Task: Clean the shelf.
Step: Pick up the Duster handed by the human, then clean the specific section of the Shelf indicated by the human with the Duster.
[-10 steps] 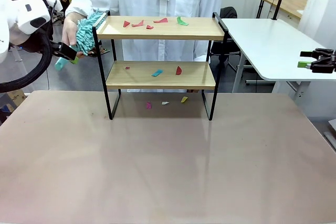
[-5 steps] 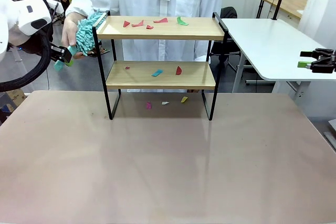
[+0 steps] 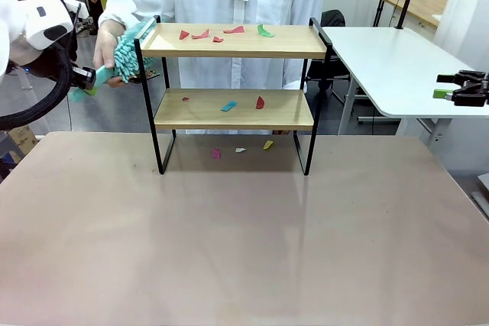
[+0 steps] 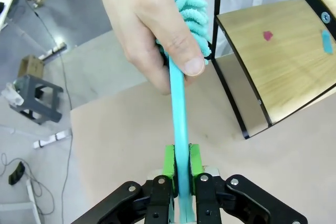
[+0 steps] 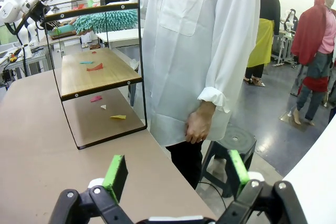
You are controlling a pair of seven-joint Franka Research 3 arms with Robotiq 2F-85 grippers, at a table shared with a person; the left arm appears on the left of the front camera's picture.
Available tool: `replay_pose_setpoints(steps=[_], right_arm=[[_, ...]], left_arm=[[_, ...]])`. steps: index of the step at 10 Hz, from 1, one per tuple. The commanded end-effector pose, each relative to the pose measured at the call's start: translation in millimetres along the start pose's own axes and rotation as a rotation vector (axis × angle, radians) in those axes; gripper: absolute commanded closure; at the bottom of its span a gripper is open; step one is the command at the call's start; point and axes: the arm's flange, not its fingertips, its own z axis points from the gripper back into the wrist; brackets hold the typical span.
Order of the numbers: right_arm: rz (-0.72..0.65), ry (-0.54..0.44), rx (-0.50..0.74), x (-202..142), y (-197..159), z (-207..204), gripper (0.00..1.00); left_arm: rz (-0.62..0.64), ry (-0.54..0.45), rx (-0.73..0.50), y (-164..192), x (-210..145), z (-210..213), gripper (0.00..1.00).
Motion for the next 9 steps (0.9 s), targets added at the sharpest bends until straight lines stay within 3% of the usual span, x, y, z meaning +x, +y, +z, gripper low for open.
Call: replay_pose_setpoints(steps=[1, 3, 4, 9], right_arm=[[0.006, 0.003, -0.002, 3, 0, -2, 0.00], [0.006, 0.003, -0.002, 3, 0, -2, 0.00], [0.006, 0.003, -0.002, 3, 0, -2, 0.00], [0.006, 0.003, -0.002, 3, 0, -2, 0.00]], left_arm=[[0.031, 0.009, 0.049, -6, 1, 8, 1.00], [0.068, -0.014, 0.037, -4, 0, 14, 1.00], [0.018, 0.004, 0.021, 0, 1, 4, 1.00], [0.018, 0.004, 0.021, 0, 1, 4, 1.00]])
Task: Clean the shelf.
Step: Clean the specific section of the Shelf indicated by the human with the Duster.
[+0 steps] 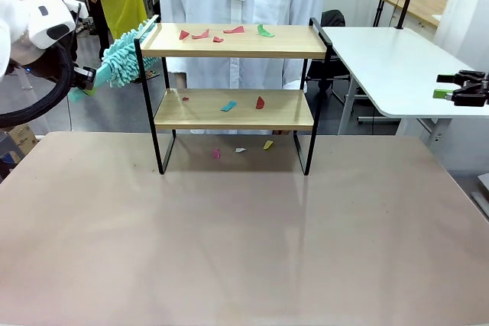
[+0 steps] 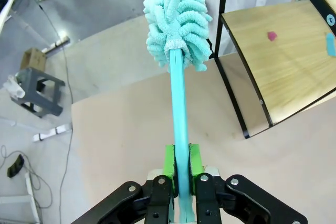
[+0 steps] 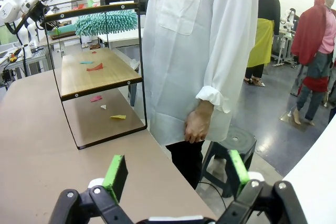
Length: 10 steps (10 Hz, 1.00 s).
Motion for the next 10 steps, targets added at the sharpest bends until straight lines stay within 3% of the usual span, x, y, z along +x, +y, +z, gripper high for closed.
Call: replay_pose_setpoints(steps=[1, 2, 5, 6, 10], right_arm=[[0.006, 0.003, -0.002, 3, 0, -2, 0.00], [0.006, 0.003, -0.002, 3, 0, -2, 0.00], [0.006, 0.003, -0.002, 3, 0, -2, 0.00], [0.006, 0.003, -0.002, 3, 0, -2, 0.00], [0.006, 0.003, -0.002, 3, 0, -2, 0.00]], left_arm=[[-0.010, -0.008, 0.005, 3, 1, 3, 1.00], [0.000, 0.000, 0.000, 0, 0, 0, 0.87], [-0.191, 0.081, 0.167, 72, 2, 49, 0.87], [-0.271, 0.064, 0.212, 91, 2, 66, 0.87], [-0.685, 0.246, 0.125, 126, -22, 114, 0.87]])
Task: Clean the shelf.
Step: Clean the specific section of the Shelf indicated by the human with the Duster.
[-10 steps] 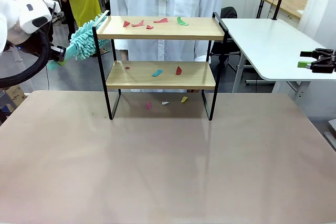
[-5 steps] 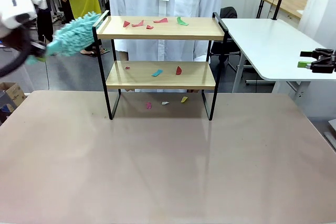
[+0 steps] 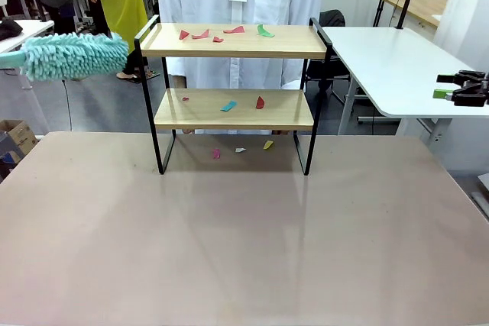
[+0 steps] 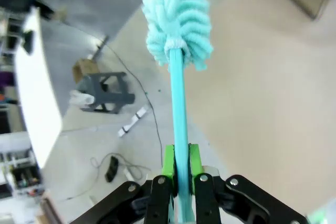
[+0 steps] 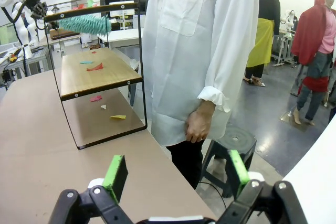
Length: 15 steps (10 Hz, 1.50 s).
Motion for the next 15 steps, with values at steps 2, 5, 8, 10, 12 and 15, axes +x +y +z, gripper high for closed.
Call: replay_pose_setpoints(steps=[2, 5, 8, 10, 12, 15], right_arm=[[0.007, 0.003, -0.002, 3, 0, -2, 0.00], [0.007, 0.003, -0.002, 3, 0, -2, 0.00], [0.007, 0.003, -0.002, 3, 0, -2, 0.00], [0.007, 0.003, -0.002, 3, 0, -2, 0.00], [0.007, 0.003, -0.002, 3, 0, -2, 0.00], [0.007, 0.003, -0.002, 3, 0, -2, 0.00]], left_arm=[[-0.334, 0.038, -0.049, 8, -29, 28, 0.87], [-0.674, 0.088, -0.231, -6, -50, 54, 0.87], [-0.918, 0.123, -0.398, -46, -45, 60, 0.87], [-0.910, 0.080, -0.415, -63, -34, 63, 0.87], [-0.906, 0.127, -0.414, -55, -44, 55, 0.87], [-0.906, 0.127, -0.414, -55, -44, 55, 0.87]])
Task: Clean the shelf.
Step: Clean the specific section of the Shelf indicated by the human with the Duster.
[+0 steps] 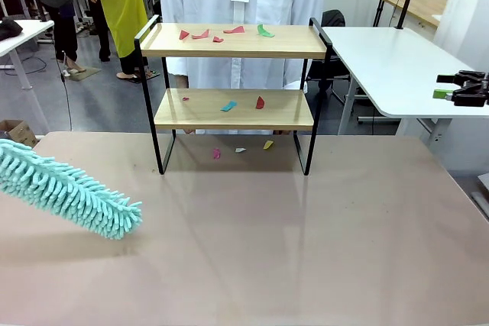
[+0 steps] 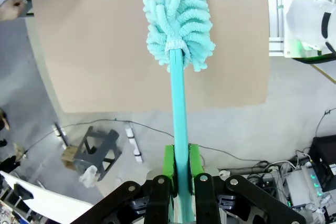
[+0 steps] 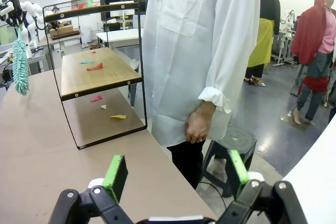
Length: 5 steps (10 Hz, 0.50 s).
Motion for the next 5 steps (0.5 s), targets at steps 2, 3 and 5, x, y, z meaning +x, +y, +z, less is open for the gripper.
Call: replay_pose_setpoints(steps=[2, 3, 5], right_arm=[[0.007, 0.003, -0.002, 3.7, -0.4, -2.1, 0.00], [0.007, 0.003, -0.002, 3.7, -0.4, -2.1, 0.00], [0.007, 0.003, -0.002, 3.7, -0.4, -2.1, 0.00]], left_arm=[[-0.004, 0.005, 0.007, 1.2, -2.5, -0.1, 0.87], [-0.004, 0.005, 0.007, 1.2, -2.5, -0.1, 0.87], [-0.004, 0.005, 0.007, 1.2, -2.5, -0.1, 0.87]])
